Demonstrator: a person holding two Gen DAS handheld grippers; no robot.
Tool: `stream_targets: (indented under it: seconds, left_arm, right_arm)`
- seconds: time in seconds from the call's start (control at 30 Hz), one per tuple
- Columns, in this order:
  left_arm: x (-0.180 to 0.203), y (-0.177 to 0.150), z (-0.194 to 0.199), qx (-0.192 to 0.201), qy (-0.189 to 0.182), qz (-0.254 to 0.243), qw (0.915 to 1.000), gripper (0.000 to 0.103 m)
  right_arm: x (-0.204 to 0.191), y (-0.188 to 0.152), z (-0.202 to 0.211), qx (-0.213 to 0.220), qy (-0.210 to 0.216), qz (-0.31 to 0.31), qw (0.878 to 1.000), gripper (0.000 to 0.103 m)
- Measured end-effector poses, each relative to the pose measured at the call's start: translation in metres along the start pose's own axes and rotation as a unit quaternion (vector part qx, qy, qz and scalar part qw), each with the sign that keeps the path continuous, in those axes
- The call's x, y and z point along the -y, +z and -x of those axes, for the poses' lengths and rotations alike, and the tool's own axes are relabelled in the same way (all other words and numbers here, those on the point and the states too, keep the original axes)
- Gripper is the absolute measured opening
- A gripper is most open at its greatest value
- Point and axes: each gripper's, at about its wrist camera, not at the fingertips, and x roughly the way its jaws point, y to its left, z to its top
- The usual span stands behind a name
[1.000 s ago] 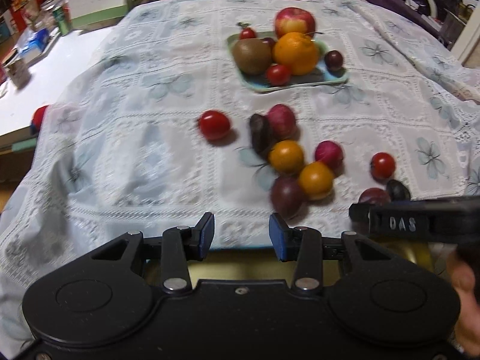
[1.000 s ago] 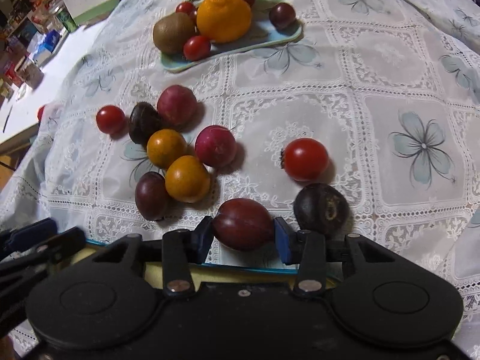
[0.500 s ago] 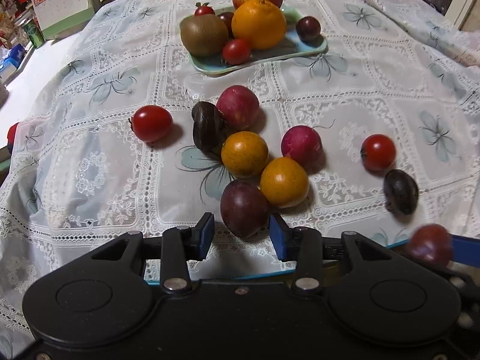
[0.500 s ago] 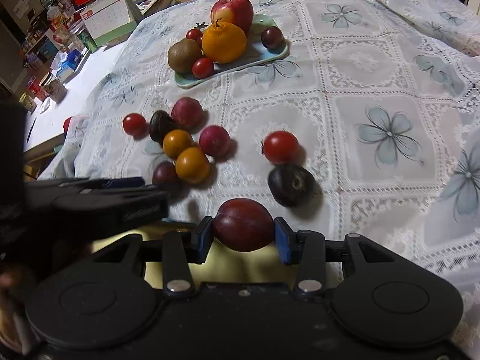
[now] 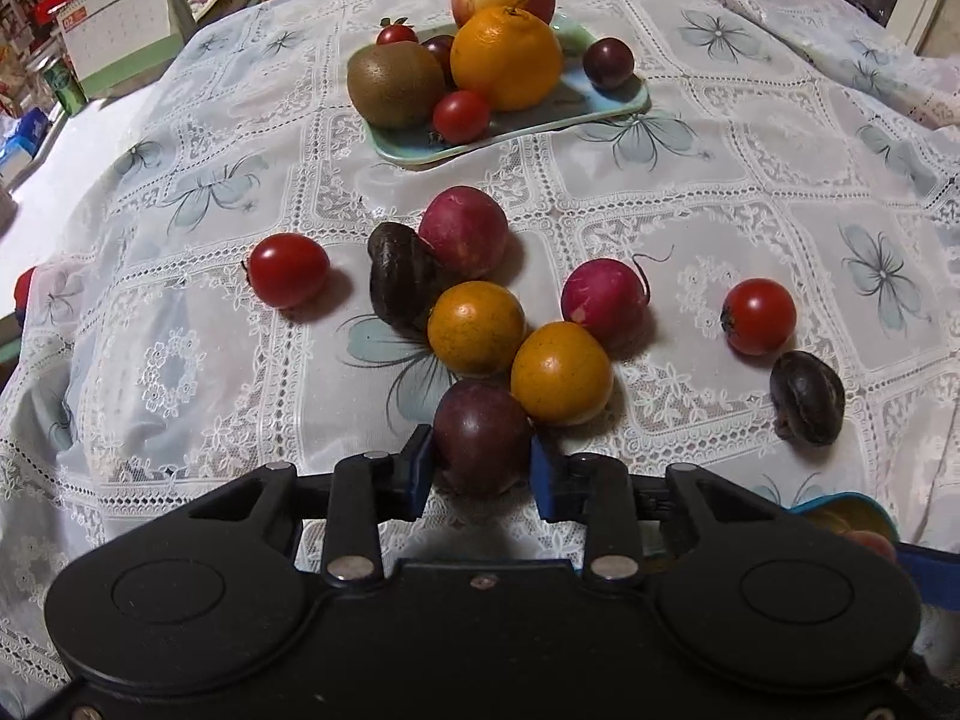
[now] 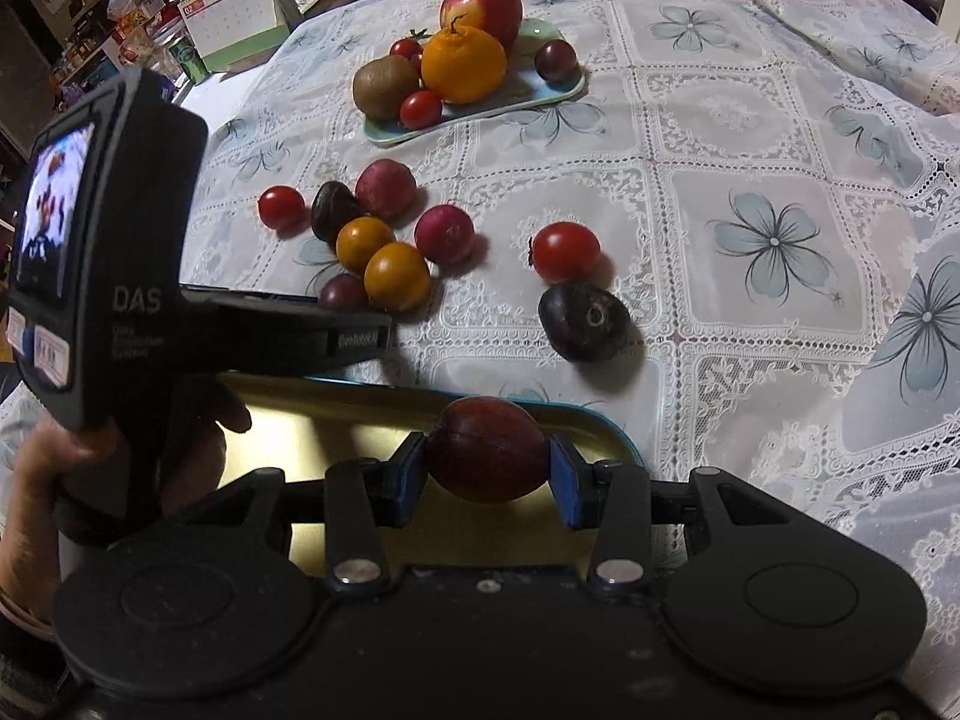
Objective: Organize fruits
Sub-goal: 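Grasp a red plum with the right tool while the left tool grasps another red plum, then carry the red plums over the gold tray and open both tools to drop them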
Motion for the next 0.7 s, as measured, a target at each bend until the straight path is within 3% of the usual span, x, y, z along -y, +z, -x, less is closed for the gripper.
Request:
stream_targets:
  seconds: [0.27, 0.5, 0.7]
  left_arm:
    - [-0.018, -0.01, 0.047, 0.005, -0.009, 0.03, 0.9995, 0.041]
    - [-0.036, -0.051, 0.083, 0.005, -0.022, 0.043, 0.9988, 0.041]
    - [-0.049, -0.091, 0.091, 0.006, -0.008, 0.058, 0.9982, 0.041]
  right_arm:
    - [-0.002, -0.003, 0.007, -0.001, 0.0, 0.001, 1.0, 0.044]
    - [-0.011, -0.013, 0.014, -0.012, 0.008, 0.025, 1.0, 0.044]
    - [-0.02, -0.038, 0.017, -0.018, 0.012, 0.071, 0.997, 0.044]
